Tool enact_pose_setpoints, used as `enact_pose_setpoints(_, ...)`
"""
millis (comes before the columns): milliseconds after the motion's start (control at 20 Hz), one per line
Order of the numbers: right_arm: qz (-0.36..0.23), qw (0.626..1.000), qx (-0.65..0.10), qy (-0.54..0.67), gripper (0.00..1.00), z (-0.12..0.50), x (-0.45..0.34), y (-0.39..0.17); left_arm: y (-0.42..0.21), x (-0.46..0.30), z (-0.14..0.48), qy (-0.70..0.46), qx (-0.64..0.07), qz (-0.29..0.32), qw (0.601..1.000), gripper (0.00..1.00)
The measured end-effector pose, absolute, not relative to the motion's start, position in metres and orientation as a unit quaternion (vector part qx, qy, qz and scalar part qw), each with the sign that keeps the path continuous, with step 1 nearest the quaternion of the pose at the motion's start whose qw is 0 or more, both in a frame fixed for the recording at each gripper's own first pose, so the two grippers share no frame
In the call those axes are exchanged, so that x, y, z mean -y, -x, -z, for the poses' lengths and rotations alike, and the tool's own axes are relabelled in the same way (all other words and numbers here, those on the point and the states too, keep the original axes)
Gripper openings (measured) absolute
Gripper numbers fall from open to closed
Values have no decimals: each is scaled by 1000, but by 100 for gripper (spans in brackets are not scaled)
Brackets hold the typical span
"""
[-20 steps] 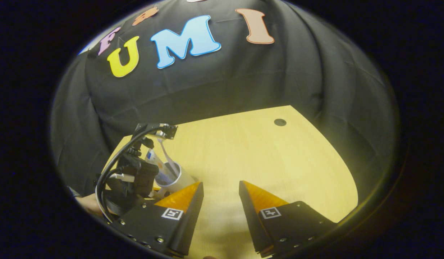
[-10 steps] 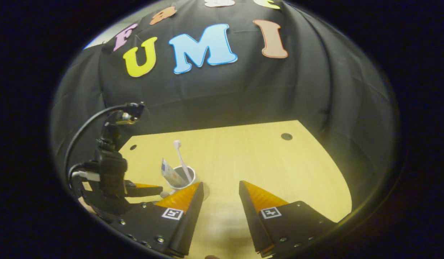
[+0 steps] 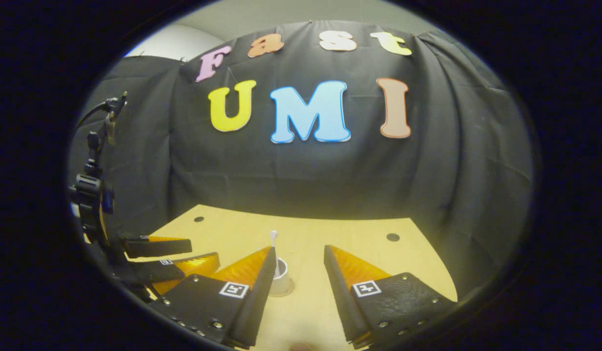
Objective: Put the toothbrush and toothpaste on the desktop into the cup, then pick up the cup and place it on the coaster on the desktop.
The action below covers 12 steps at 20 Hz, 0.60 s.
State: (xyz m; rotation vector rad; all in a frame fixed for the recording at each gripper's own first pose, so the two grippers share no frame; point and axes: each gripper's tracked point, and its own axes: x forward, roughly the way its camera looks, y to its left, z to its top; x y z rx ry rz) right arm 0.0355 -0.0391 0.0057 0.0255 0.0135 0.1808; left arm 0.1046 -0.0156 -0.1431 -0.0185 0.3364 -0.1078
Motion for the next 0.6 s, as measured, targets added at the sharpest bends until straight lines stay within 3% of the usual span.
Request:
enact_pose_setpoints(200,-62,997,48,25,63,-29,39,-19,-113,8,137,19,-98,26,995,90)
enact_pose_setpoints(250,-61,996,59,28,66,-35,36,-9,-116,8,138,20,-88,22,996,90)
enact_pose_setpoints(350,-47,996,70,28,99,-38,36,-1,-123,6,145,20,-73,20,997,90)
enact_pose_setpoints(400,-45,996,75,19,99,-38,32,-3,-125,7,142,20,-65,21,997,98)
enact_pose_setpoints(550,-37,997,74,4,97,-36,26,-3,-124,3,132,16,-53,20,998,82)
enact_pose_setpoints(600,-37,997,71,3,98,-34,23,-3,-121,1,130,16,-53,19,998,92)
